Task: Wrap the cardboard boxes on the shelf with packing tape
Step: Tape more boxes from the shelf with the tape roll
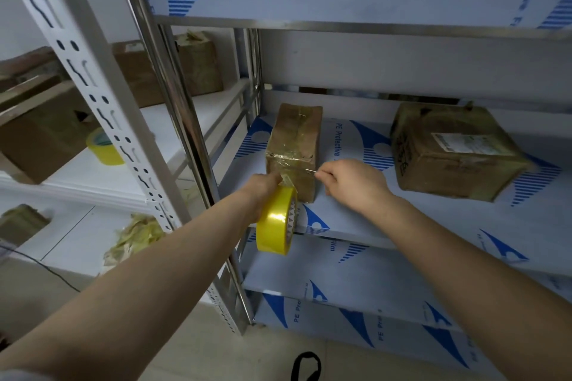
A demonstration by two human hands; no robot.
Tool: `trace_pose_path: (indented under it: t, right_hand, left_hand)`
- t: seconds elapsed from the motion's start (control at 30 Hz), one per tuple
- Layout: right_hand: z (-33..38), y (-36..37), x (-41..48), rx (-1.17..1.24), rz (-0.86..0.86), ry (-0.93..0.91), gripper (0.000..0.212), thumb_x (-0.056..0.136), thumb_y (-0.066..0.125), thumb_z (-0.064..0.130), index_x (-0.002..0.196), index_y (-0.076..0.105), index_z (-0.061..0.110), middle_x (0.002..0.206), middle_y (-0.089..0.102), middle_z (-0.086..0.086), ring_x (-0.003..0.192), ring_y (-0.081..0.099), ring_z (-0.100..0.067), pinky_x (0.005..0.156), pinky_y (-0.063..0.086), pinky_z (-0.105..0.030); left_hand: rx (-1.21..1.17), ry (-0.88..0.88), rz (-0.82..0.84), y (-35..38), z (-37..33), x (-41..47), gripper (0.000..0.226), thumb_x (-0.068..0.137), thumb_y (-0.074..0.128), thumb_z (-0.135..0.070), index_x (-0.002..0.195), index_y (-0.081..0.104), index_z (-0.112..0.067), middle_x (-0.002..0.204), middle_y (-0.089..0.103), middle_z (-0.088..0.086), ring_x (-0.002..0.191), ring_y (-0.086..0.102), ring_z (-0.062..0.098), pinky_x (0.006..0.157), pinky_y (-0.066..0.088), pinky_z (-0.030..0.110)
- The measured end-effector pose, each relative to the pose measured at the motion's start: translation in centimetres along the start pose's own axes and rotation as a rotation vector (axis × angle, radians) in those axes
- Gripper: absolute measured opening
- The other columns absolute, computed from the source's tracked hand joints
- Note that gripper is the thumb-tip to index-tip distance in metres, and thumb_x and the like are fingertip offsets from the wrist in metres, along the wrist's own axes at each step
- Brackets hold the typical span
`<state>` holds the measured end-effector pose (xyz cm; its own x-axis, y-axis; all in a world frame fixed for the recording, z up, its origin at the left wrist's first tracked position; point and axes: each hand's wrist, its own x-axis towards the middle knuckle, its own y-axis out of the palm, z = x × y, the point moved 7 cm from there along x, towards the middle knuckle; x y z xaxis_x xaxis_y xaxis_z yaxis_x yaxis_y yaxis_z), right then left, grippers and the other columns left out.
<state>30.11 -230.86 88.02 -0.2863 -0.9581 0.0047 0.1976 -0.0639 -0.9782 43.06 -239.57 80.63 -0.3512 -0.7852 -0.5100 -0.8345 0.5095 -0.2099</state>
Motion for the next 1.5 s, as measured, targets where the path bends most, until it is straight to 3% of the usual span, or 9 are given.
trace_pose_path:
  t: [0.27,0.47,0.57,0.8,0.93,1.17,1.3,1.37,1.5]
  right_hand:
    - [2.8,0.1,1.6,-0.427,0.023,-0.047,0.024,0.094,0.052,0.006,0.115,0.06,0.016,0.071,0.039,0.001,0.08,0.052,-0.024,0.056,0.031,-0.03]
    - [4.8,0.8,1.3,-0.598,0.04,-0.191,0.032,0.086,0.05,-0.007,0.112,0.06,0.008,0.103,0.063,-0.004,0.094,0.062,-0.027,0.062,0.037,-0.032]
    - [4.6,1.7,1.2,-0.682,0.091,-0.2,0.03,0.085,0.051,-0.009,0.106,0.063,0.008,0.086,0.058,-0.002,0.087,0.061,-0.026,0.061,0.037,-0.031]
    - [-4.5,4.7,0.9,-0.234,0.213,0.104,0.021,0.093,0.047,0.029,0.09,0.062,0.015,0.076,0.05,0.0,0.08,0.055,-0.023,0.068,0.042,-0.029]
    - [-10.7,7.1,0.4,-0.062,0.268,0.197,0.016,0.089,0.049,0.009,0.078,0.06,0.013,0.076,0.051,-0.003,0.084,0.056,-0.026,0.063,0.041,-0.028]
    - [-13.5,9.1,1.1,-0.021,0.116,0.183,0.031,0.094,0.056,0.02,0.124,0.062,0.018,0.118,0.059,-0.014,0.109,0.053,-0.03,0.089,0.047,-0.036]
    - [-7.6,2.3,2.2,0.186,-0.465,0.028,0.028,0.097,0.047,0.016,0.111,0.066,0.001,0.106,0.062,-0.022,0.101,0.056,-0.04,0.084,0.047,-0.042]
    - [-1.7,-0.2,3.3,0.22,-0.485,-0.195,0.036,0.1,0.04,0.025,0.127,0.058,0.007,0.126,0.058,-0.015,0.119,0.051,-0.035,0.099,0.038,-0.042]
    - [4.5,2.7,6.6,-0.049,-0.043,-0.364,0.058,0.103,0.024,0.041,0.153,0.006,0.017,0.161,0.002,-0.002,0.148,0.0,-0.015,0.115,-0.006,-0.027]
  left_hand:
    - [-0.012,0.005,-0.046,-0.1,-0.1,-0.2,0.024,0.098,0.045,-0.023,0.116,0.05,-0.007,0.112,0.059,0.022,0.097,0.059,0.034,0.089,0.048,0.042]
    - [-0.013,0.038,-0.07,-0.2,-0.6,0.1,0.026,0.097,0.045,-0.014,0.119,0.052,-0.002,0.099,0.058,0.019,0.089,0.058,0.033,0.085,0.049,0.043]
    - [-0.001,0.055,-0.066,0.0,-1.0,-0.1,0.029,0.095,0.047,-0.014,0.12,0.052,-0.001,0.107,0.06,0.023,0.099,0.06,0.037,0.093,0.049,0.047]
    - [0.037,0.031,-0.077,-0.3,-0.6,0.3,0.034,0.097,0.047,-0.02,0.128,0.048,-0.005,0.12,0.056,0.021,0.108,0.056,0.037,0.093,0.047,0.044]
    - [0.037,0.002,-0.048,0.0,-0.4,0.1,0.035,0.097,0.049,-0.026,0.127,0.047,-0.008,0.117,0.058,0.019,0.099,0.057,0.033,0.081,0.046,0.039]
    - [0.058,-0.018,-0.056,-0.5,-0.5,0.0,0.036,0.097,0.048,-0.025,0.128,0.048,-0.007,0.12,0.056,0.019,0.107,0.056,0.035,0.091,0.047,0.042]
    - [0.065,-0.028,-0.057,-0.5,-0.6,0.2,0.034,0.098,0.047,-0.025,0.126,0.048,-0.007,0.116,0.055,0.018,0.105,0.055,0.034,0.091,0.045,0.042]
    - [0.06,-0.022,-0.048,-0.3,-0.6,0.2,0.033,0.098,0.047,-0.024,0.124,0.049,-0.005,0.112,0.057,0.019,0.104,0.056,0.035,0.094,0.046,0.043]
    - [0.055,-0.014,-0.046,-0.1,-0.8,0.2,0.026,0.097,0.048,-0.02,0.115,0.054,-0.003,0.097,0.061,0.019,0.092,0.06,0.033,0.09,0.048,0.042]
